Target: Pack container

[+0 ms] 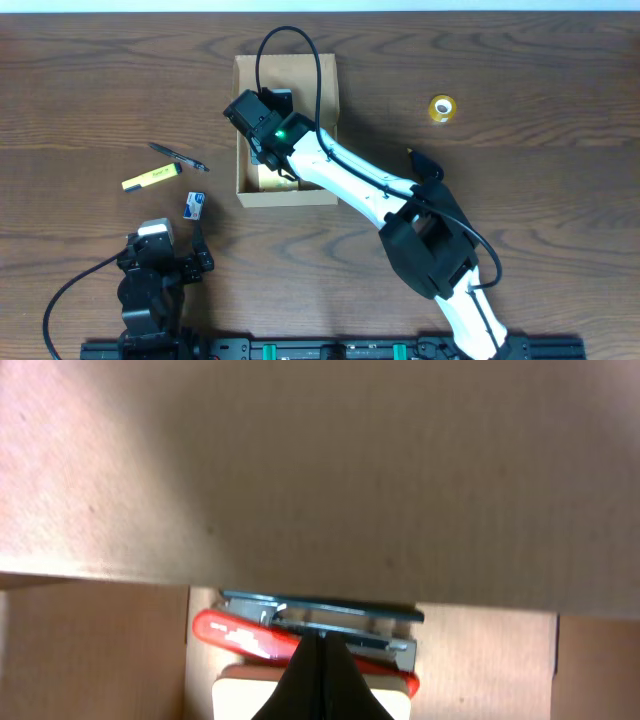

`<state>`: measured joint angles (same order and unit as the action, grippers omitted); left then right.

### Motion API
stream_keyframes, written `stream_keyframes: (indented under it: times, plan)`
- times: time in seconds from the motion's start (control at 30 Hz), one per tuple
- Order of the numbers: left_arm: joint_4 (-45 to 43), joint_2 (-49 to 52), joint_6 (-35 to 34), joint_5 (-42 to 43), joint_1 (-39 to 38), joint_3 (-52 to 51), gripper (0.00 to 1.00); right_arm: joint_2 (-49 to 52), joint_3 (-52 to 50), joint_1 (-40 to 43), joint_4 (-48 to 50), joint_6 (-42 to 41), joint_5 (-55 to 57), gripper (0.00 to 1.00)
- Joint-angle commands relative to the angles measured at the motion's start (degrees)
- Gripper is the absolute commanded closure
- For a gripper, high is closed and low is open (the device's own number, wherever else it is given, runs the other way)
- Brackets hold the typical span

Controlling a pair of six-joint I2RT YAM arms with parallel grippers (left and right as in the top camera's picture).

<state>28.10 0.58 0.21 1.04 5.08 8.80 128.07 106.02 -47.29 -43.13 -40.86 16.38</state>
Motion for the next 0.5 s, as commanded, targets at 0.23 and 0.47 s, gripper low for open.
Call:
stream_keyframes:
  times: [0.23,0.47]
  plan:
    - [0.0,-0.3,0.0,-0.9,-0.2,-1.0,0.05,-1.1,0.0,1.9,0.7,1.4,2.3,0.99]
    - [0.0,-0.3,0.0,-0.9,-0.2,-1.0,0.05,0.5,0.0,2.3,1.0,1.4,2.3,0.99]
